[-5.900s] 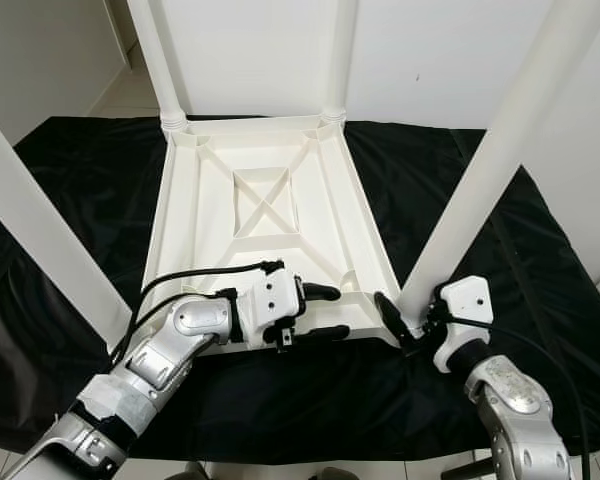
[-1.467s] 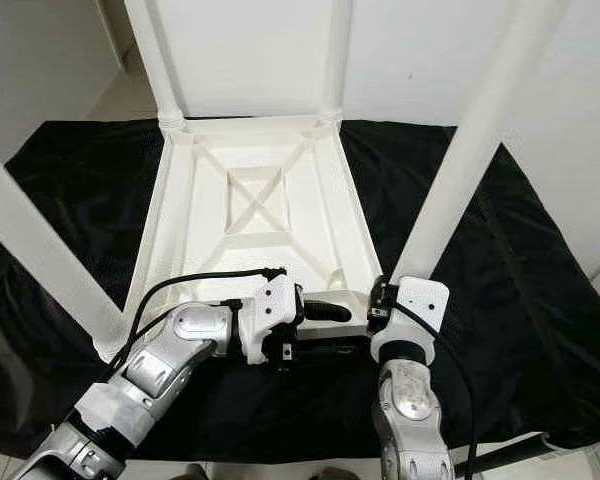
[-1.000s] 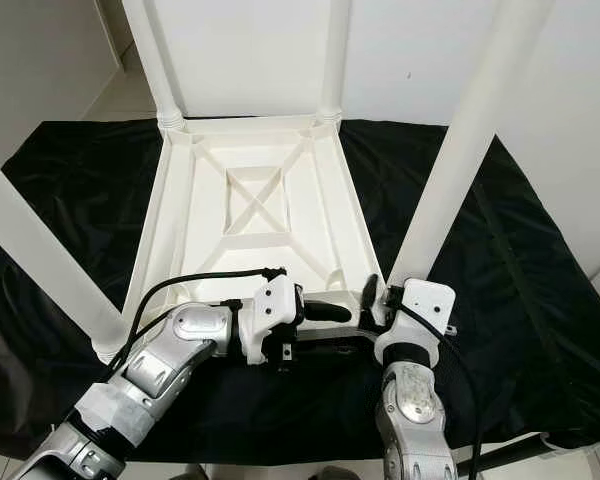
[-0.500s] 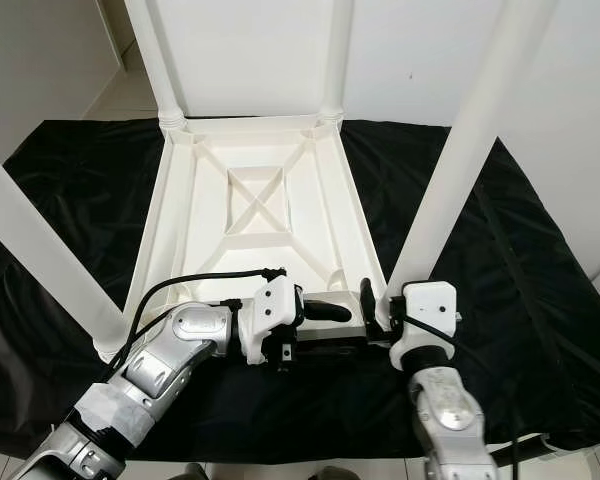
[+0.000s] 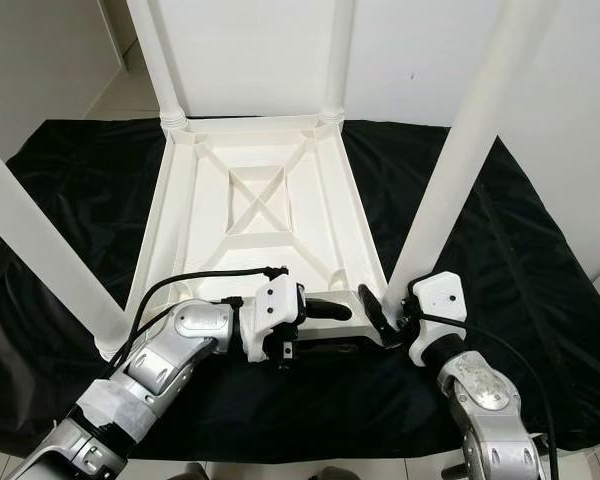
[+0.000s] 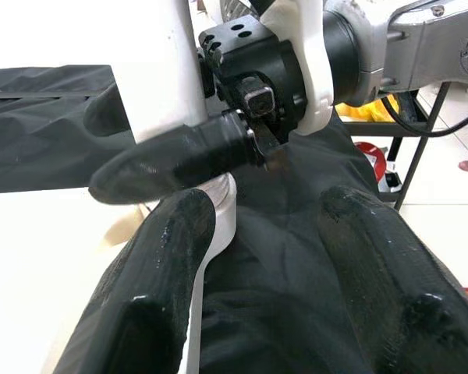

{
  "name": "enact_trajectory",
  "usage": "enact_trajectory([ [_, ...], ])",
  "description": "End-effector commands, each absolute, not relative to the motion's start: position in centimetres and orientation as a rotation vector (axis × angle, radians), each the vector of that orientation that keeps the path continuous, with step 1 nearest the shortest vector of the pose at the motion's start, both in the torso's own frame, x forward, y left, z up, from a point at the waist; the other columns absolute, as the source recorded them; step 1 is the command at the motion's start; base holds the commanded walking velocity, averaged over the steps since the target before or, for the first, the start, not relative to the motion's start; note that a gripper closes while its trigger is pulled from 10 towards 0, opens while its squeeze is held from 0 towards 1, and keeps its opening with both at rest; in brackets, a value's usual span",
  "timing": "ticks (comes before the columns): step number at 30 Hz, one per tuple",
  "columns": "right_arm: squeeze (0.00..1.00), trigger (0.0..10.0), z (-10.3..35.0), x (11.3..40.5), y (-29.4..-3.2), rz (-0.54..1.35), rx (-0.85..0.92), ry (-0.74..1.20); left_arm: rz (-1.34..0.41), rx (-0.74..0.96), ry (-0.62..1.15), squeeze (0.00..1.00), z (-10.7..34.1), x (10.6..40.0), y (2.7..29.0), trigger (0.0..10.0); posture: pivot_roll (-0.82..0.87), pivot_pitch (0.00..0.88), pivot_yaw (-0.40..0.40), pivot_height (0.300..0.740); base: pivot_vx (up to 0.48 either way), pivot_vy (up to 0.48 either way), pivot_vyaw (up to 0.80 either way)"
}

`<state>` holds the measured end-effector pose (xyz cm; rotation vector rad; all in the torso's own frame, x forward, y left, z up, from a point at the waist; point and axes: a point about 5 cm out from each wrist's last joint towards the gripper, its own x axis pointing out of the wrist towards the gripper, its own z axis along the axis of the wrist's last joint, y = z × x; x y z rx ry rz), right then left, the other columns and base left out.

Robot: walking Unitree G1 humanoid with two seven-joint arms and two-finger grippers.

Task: Building children table

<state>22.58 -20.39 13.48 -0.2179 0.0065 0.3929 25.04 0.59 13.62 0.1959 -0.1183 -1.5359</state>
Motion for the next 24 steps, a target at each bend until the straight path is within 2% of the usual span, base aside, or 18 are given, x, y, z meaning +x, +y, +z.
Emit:
enact_trajectory([
  [1, 0.00, 3.2, 13.3, 22.8, -20.2, 0.421, -0.207, 0.007, -1.538, 0.212, -0.123, 0.00, 13.6, 25.1, 0.6, 10.0, -0.10, 0.004, 0.010, 0.740, 0.000, 0.000, 0.00],
  [2, 0.00, 0.0, 13.4, 22.8, -20.2, 0.428, -0.209, 0.005, -1.539, 0.212, -0.124, 0.00, 13.6, 25.1, 0.7, 10.0, -0.10, 0.004, 0.011, 0.740, 0.000, 0.000, 0.00],
  [11, 0.00, 0.0, 13.3, 22.6, -20.2, 0.451, -0.199, 0.006, -1.541, 0.212, -0.119, 0.00, 13.5, 25.0, 0.8, 10.0, -0.10, 0.012, 0.009, 0.740, 0.000, 0.000, 0.00],
  [12, 0.00, 10.0, 13.2, 22.5, -20.2, 0.438, -0.189, 0.006, -1.540, 0.212, -0.117, 0.00, 13.5, 24.9, 0.9, 10.0, -0.09, 0.013, 0.010, 0.740, 0.000, 0.000, 0.00],
  [22, 0.00, 10.0, 13.5, 22.6, -20.3, 0.301, -0.177, -0.018, -1.540, 0.211, -0.113, 0.00, 13.5, 24.9, 1.0, 10.0, -0.09, 0.014, 0.009, 0.740, 0.000, 0.000, 0.00],
  [24, 0.00, 10.0, 13.4, 22.3, -18.9, 0.189, -0.174, -0.024, -1.544, 0.206, -0.116, 0.00, 13.6, 25.0, 0.9, 10.0, -0.10, 0.015, 0.017, 0.740, 0.000, 0.000, 0.00],
])
